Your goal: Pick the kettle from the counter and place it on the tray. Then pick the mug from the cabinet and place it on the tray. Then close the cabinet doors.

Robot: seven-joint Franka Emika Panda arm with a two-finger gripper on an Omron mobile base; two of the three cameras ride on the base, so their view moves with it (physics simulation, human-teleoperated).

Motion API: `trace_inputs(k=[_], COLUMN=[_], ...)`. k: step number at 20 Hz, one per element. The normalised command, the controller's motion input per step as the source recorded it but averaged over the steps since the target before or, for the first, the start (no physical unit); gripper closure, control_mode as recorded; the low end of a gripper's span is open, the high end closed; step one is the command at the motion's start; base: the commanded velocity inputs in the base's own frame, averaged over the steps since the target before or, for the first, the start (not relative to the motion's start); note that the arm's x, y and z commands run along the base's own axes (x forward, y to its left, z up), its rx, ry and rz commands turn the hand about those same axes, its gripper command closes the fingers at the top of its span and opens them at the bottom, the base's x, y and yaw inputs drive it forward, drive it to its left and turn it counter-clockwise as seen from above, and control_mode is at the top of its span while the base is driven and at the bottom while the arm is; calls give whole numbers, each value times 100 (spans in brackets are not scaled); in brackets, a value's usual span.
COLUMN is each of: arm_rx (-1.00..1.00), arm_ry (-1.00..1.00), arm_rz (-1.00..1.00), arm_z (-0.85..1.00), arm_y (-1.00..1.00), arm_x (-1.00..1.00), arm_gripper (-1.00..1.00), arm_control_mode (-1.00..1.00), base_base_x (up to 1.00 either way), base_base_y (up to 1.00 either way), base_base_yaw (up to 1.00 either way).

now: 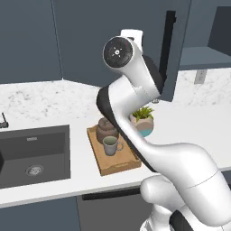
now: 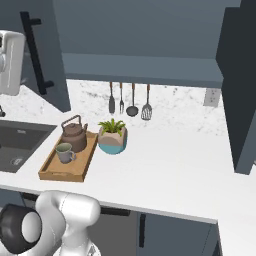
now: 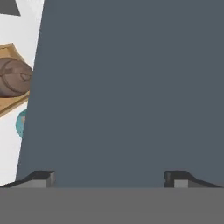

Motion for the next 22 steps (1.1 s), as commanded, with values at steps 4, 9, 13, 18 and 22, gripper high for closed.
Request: trace_inputs(k=[4,9,13,18,22], arm_rx=[0,0,0,0,0], arm_ry=[-4,-1,-5,0,0], arm_rz=[-2,7,28,38,40], arm_z=[-30,-33,-40,-30,-26], arm_y=[-62,-55,-28,-15,-5], arm_x=[92,98,95,77,57], arm_gripper=[-100,-100,-100,-100,-100], arm_control_mode=[-100,-100,-100,-100,-100], base_base_x=[0,0,0,0,0], base_base_y=[0,0,0,0,0], base_base_yaw=[0,0,0,0,0])
